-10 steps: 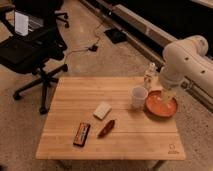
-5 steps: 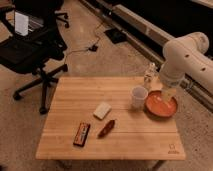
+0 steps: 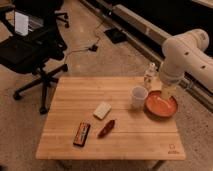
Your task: Knock the bottle over
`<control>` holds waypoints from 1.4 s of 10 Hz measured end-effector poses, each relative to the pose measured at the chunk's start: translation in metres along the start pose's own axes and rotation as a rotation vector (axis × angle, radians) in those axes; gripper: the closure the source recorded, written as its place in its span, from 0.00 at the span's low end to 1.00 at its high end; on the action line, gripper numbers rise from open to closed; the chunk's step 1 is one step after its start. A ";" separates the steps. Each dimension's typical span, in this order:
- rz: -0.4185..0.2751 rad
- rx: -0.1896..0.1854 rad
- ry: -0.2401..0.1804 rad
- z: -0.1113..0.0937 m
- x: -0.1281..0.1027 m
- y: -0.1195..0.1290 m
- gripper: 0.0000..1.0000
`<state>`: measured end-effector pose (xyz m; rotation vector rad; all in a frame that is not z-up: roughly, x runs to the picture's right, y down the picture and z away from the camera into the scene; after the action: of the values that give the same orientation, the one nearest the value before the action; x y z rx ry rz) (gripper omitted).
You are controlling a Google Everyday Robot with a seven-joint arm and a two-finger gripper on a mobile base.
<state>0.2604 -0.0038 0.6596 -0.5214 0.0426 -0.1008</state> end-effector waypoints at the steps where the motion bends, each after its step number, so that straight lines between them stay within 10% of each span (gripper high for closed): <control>1: -0.030 -0.016 -0.007 0.008 -0.009 -0.005 0.35; 9: -0.194 -0.064 -0.045 0.058 -0.060 -0.095 0.35; 14: -0.156 -0.027 -0.042 0.081 -0.047 -0.138 0.35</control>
<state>0.2075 -0.0777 0.7999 -0.5531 -0.0380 -0.2422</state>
